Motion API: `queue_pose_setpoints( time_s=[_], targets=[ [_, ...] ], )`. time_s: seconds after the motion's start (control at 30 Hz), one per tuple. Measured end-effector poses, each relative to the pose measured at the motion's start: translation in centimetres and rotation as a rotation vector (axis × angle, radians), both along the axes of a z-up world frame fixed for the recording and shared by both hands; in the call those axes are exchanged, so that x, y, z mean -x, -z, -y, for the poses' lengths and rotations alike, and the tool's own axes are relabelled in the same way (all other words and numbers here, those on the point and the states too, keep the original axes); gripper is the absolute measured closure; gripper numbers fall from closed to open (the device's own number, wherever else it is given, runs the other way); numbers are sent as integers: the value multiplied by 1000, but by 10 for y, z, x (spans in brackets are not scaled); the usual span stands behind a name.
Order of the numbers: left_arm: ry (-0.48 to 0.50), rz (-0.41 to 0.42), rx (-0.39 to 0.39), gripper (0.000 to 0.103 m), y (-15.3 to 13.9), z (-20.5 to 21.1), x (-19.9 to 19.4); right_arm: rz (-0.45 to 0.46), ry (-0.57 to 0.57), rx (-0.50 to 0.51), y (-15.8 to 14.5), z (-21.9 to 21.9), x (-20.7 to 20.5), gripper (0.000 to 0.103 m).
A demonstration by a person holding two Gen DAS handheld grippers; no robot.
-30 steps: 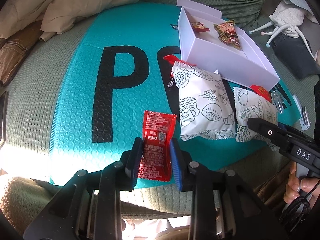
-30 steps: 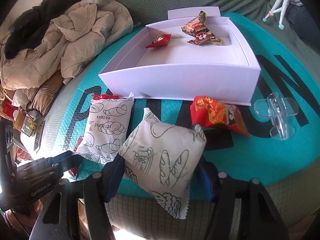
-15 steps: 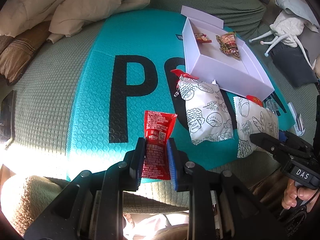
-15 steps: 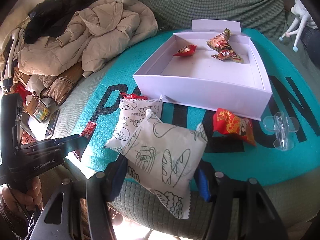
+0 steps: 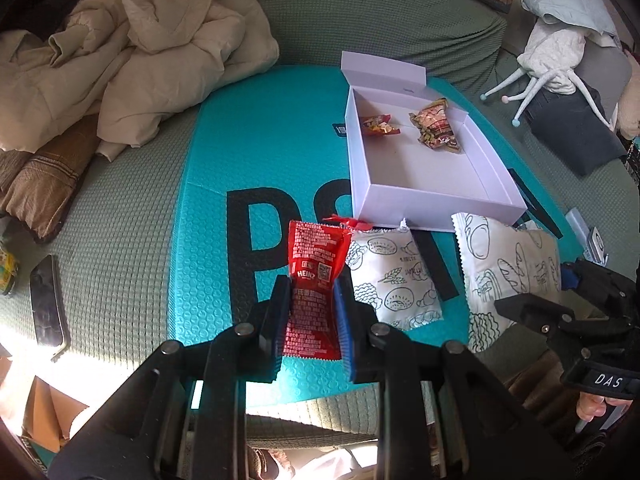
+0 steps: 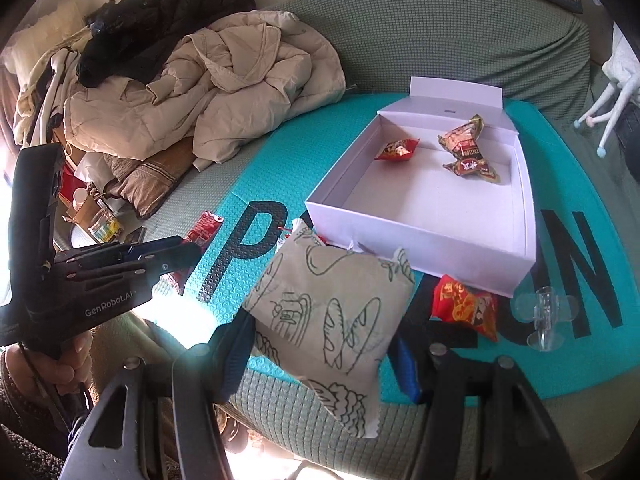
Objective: Organize objects
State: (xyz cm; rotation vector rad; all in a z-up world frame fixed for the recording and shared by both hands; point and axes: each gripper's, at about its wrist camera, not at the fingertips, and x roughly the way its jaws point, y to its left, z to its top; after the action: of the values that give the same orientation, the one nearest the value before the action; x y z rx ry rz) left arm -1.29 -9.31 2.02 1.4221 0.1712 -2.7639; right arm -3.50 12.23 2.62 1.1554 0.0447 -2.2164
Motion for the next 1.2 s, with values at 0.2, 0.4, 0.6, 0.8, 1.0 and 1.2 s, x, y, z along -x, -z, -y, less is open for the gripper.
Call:
queue_pose_setpoints(
  time_s=[0.2, 0.4, 0.6, 0.8, 1.0, 1.2],
  targets=[
    [37, -30, 17, 82, -18, -12, 14, -44, -2, 5, -22, -4, 10, 42],
    [92, -76, 38, 82, -36, -33, 33, -99, 10, 3, -43, -13, 22, 42],
    [135, -113, 39, 82, -49, -53, 51, -130, 34, 1, -55, -26, 40, 42],
    [169, -139, 47, 82, -58, -66, 72, -164, 60, -12, -63, -35, 59, 42],
    [208, -155, 52, 82, -63, -79, 97, -186, 63, -39, -71, -37, 77, 42],
    [227, -178, 59, 82, -68, -86, 124, -195, 78, -42, -79, -38, 104, 42]
  ],
)
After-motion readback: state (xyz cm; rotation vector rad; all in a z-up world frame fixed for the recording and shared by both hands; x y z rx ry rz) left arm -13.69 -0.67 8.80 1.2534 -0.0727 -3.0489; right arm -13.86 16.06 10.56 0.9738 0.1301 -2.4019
